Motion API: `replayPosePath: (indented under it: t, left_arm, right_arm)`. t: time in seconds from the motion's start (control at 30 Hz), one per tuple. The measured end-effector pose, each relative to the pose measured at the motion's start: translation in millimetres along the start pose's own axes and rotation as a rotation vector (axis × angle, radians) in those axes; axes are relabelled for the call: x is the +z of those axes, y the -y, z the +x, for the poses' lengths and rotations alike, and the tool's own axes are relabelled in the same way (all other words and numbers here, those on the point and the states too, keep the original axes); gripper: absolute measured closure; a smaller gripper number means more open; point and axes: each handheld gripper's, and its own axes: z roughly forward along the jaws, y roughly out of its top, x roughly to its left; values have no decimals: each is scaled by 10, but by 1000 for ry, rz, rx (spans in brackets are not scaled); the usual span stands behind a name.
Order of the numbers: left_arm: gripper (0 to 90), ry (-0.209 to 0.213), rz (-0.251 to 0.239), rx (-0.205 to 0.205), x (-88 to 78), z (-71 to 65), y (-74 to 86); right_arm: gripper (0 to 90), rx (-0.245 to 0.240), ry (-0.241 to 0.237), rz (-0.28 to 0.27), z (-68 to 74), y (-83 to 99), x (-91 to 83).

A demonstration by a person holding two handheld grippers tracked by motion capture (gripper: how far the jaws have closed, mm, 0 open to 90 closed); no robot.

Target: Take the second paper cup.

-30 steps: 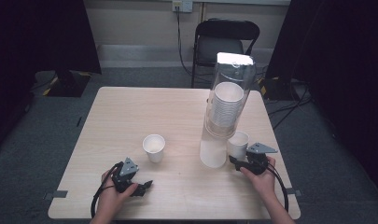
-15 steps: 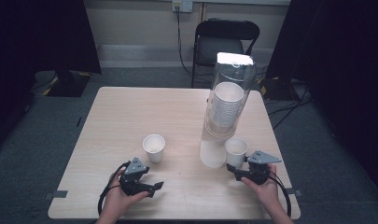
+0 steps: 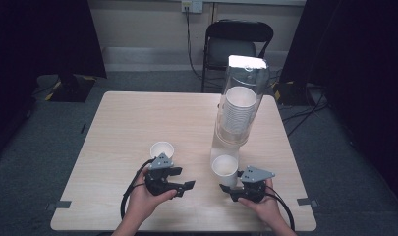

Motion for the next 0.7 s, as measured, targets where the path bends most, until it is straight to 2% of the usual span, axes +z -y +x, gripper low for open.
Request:
replayPosePath:
  t: [0.1,0.13,0.3,0.4,0.47,0.5,0.53,0.57,0.6,0.7]
  left_arm:
    - [344,12,-1,-17,26,-22,-114]
    - [348,18,-11,-33,44,-34,-156]
    - [405,29,-18,-63,101,-51,-318]
    - [458,55,4,-86,170,-60,-377]
    - [521,62,45,-86,231,-75,-387]
    - [556,50,68,-85,261,-79,-387]
    - [641,48,91,-83,285,-79,-379]
    - [751,41,128,-106,307,-76,-372]
    - [826,28,142,-119,308,-71,-366]
    - [880,11,182,-203,307,-11,-319]
  right_arm:
    - [352,-15,-24,-2,44,-22,38]
    - [353,-30,-26,1,62,-31,48]
    - [352,-112,-28,45,141,-35,115]
    - [352,-136,-39,49,174,-42,138]
    - [351,-134,-41,41,193,-55,139]
    - [351,-136,-44,33,201,-65,139]
    - [350,-143,-50,28,213,-75,141]
    - [349,-152,-54,30,230,-87,140]
    - [345,-160,-61,28,252,-101,144]
    - [300,-140,-60,48,267,-102,159]
